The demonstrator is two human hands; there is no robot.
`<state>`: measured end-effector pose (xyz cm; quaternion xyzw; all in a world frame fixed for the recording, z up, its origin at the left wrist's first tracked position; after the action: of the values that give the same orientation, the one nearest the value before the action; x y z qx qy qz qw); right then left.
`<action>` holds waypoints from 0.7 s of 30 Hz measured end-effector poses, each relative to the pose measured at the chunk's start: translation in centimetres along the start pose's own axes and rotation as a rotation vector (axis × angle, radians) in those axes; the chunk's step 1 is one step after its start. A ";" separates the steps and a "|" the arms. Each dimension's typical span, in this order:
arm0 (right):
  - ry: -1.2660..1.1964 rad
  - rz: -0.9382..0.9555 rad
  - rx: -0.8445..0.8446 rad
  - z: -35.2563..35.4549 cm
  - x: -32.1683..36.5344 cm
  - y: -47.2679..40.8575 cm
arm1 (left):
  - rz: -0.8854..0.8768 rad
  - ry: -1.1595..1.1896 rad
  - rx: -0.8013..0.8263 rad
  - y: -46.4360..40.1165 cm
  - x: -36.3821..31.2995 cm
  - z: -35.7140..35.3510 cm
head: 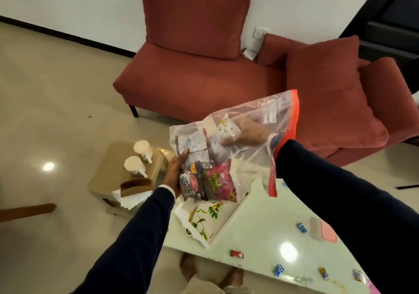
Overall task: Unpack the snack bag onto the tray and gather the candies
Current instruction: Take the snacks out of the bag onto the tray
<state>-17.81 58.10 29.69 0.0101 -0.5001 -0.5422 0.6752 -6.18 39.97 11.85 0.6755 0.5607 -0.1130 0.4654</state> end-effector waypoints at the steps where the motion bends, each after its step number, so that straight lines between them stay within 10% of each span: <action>1: -0.032 0.065 -0.039 0.3 -0.8 0.0 | -0.002 0.005 -0.051 0.1 0.2 0.9; 8: -0.404 0.295 -0.330 4.1 -6.8 -0.1 | 0.030 0.156 -0.305 0.9 2.4 6.6; 14: -1.113 0.097 -0.477 2.2 -17.5 -1.9 | 0.031 0.148 -0.407 0.1 2.6 8.4; 21: -0.721 -0.320 -0.407 -6.4 -31.5 -8.1 | -0.090 0.040 -0.455 -2.8 3.0 7.9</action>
<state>-16.46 74.80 1.04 -0.2354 -0.5790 -0.6960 0.3536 -4.62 35.77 4.15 0.5295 0.6102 0.0092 0.5892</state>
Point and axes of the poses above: each hand's wrist, its own y-axis away from the middle knuckle, its own z-axis out of the back of the hand, x = y × z, the point moved 3 cm from there along -y, towards the middle knuckle, and after that the axes turned 2 degrees about x, right-handed, at the moved point
